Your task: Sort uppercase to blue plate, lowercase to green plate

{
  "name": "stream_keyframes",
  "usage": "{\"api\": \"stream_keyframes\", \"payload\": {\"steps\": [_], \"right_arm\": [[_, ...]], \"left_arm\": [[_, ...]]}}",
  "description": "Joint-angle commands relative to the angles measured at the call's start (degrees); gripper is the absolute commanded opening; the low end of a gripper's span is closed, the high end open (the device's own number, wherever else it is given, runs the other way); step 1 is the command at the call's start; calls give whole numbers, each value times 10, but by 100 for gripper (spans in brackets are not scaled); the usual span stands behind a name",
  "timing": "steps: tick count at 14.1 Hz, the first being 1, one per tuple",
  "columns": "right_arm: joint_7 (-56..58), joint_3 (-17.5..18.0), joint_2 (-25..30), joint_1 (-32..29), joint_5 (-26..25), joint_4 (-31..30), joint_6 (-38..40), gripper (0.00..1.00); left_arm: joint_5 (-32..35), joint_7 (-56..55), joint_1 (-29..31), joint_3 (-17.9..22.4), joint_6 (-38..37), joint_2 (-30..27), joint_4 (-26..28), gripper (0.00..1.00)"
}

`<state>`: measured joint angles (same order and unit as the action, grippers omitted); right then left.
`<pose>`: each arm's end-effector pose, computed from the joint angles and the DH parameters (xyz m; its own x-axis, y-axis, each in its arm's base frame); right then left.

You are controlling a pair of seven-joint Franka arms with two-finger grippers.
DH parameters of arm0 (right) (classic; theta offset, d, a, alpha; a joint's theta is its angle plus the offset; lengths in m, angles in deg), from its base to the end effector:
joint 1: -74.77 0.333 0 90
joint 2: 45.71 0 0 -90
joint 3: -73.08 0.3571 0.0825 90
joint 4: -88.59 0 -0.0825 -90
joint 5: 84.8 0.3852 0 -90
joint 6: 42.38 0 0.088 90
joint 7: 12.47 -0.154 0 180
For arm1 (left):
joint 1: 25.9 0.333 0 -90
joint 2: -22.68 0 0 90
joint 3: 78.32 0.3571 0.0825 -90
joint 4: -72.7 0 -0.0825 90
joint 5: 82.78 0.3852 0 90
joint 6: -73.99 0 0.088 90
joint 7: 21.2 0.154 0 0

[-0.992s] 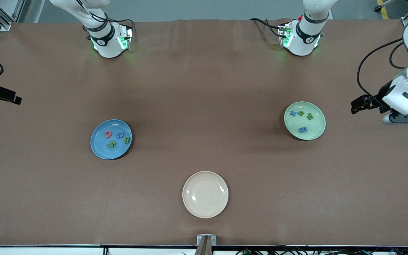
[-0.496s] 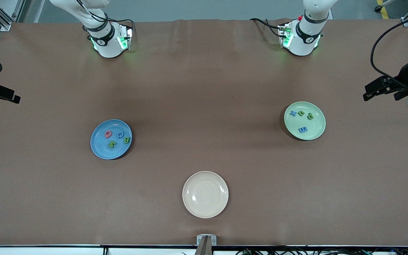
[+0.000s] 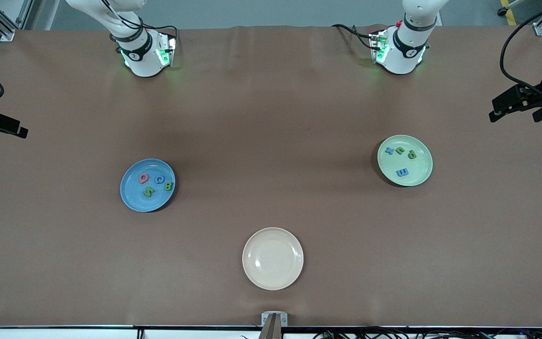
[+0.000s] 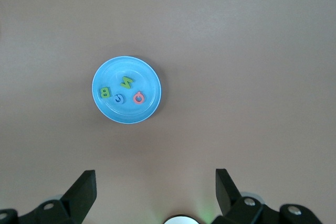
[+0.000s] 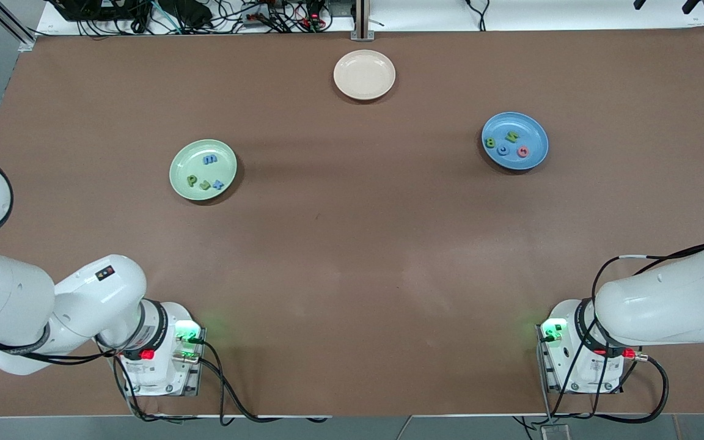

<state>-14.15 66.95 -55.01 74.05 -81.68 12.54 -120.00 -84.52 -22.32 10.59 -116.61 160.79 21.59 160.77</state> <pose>0.5802 -0.0546 0.6217 0.9815 -0.1366 -0.1345 -0.1422 -0.9893 -0.0331 0.5442 -0.0255 0.6378 0.9999 -0.0134 -0.0076 -0.0133 -0.9997 0.0184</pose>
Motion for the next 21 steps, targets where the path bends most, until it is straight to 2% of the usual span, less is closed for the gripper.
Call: {"api": "stream_keyframes", "payload": {"steps": [1, 3, 6, 8, 17, 21], "right_arm": [[2, 9, 17, -8, -2, -21, -9, 100], [2, 9, 17, -7, -2, -21, -9, 100], [2, 9, 17, -7, -2, -21, -10, 100], [4, 10, 18, -7, -3, -20, -11, 100], [7, 9, 24, -8, -5, -19, -18, 100], [7, 9, 36, -8, -6, -20, -17, 100]], "left_arm": [[-8, 12, -78, 76, -11, 2, -6, 100], [-8, 12, -161, 156, -11, 0, -6, 100], [-8, 6, -331, 318, -13, -3, -5, 100], [-8, 2, -397, 379, -21, -3, -5, 100], [-8, 2, -400, 387, -21, -3, -5, 100], [-9, 2, -375, 365, -21, -3, -6, 100]]}}
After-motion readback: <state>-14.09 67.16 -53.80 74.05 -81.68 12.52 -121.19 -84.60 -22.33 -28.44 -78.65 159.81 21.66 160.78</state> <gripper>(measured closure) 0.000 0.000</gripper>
